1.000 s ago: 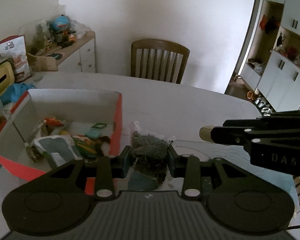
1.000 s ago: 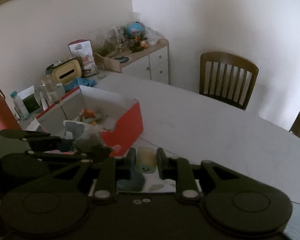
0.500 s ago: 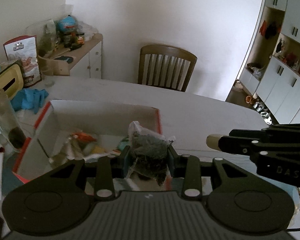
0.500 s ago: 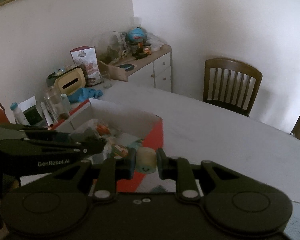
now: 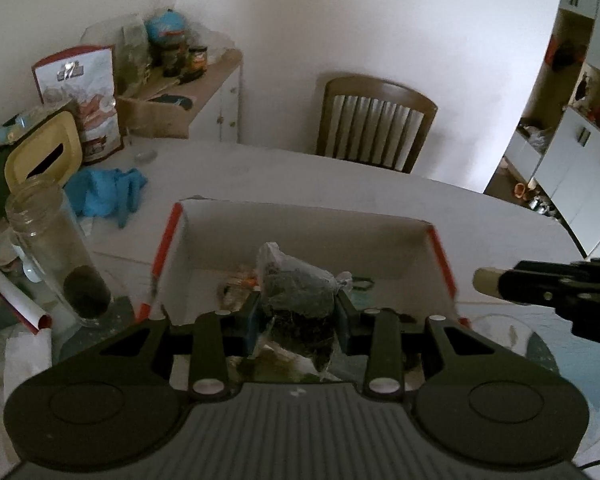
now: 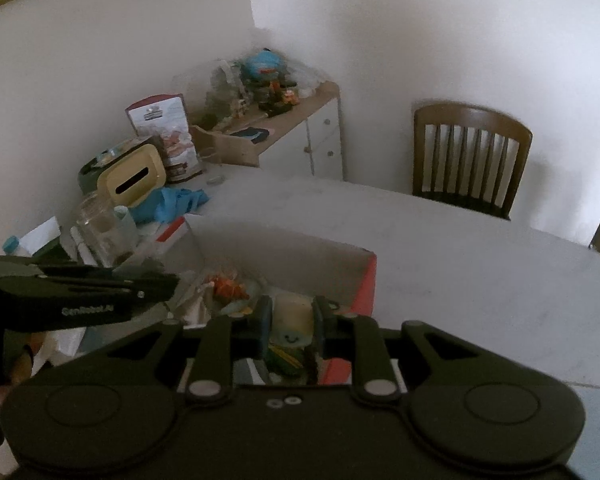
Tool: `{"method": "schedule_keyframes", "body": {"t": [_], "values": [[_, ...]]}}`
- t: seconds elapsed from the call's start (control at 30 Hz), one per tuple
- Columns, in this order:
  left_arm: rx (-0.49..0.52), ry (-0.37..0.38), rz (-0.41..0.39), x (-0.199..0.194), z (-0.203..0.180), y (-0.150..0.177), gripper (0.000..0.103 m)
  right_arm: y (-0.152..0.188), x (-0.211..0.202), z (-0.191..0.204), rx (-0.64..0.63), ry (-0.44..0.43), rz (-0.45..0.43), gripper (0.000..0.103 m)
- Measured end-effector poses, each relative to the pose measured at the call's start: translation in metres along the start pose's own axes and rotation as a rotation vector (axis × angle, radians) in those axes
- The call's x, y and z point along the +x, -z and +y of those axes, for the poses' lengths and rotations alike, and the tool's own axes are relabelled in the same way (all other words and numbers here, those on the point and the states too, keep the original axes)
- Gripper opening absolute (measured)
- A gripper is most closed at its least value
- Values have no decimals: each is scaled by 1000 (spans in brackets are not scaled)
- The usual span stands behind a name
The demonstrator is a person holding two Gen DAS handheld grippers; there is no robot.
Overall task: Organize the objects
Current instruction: 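Carry dark bag in left tool and cream cylinder in right tool over the box, then open left tool to drop dark bag while right tool releases cream cylinder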
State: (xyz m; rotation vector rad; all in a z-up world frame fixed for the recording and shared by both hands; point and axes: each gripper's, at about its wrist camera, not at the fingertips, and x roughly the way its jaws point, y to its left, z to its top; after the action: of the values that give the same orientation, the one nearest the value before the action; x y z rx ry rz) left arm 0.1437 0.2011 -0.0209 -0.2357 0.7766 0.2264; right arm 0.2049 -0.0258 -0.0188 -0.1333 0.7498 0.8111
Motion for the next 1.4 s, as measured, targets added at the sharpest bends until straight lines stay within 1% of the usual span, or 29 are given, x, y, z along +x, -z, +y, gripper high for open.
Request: {"method": "schedule_keyframes", "body": {"t": [0.17, 0.33, 0.43, 0.67, 0.83, 1.0, 1.2, 1.23, 1.27, 1.4], "values": [[-29, 10, 46, 25, 21, -9, 36, -3, 21, -3, 50, 5, 9, 20], [-16, 19, 78, 52, 26, -12, 36, -6, 49, -1, 78, 19, 29, 20], [-6, 22, 105, 69, 23, -10, 36, -7, 69, 3, 71, 18, 49, 20], [21, 28, 141, 94, 17, -3, 36, -7, 116, 18, 17, 41, 118, 20], [38, 14, 159, 105, 16, 2, 36, -8, 143, 22, 11, 79, 170, 20], [54, 10, 171, 112, 15, 6, 36, -4, 160, 25, 8, 110, 216, 20], [59, 8, 191, 118, 14, 9, 36, 2, 172, 19, 49, 101, 273, 20], [59, 9, 192, 119, 14, 9, 36, 3, 174, 18, 53, 99, 278, 21], [58, 9, 194, 119, 14, 9, 36, 4, 175, 18, 59, 95, 282, 20], [65, 7, 199, 118, 12, 9, 37, 4, 175, 17, 67, 86, 282, 23]]}}
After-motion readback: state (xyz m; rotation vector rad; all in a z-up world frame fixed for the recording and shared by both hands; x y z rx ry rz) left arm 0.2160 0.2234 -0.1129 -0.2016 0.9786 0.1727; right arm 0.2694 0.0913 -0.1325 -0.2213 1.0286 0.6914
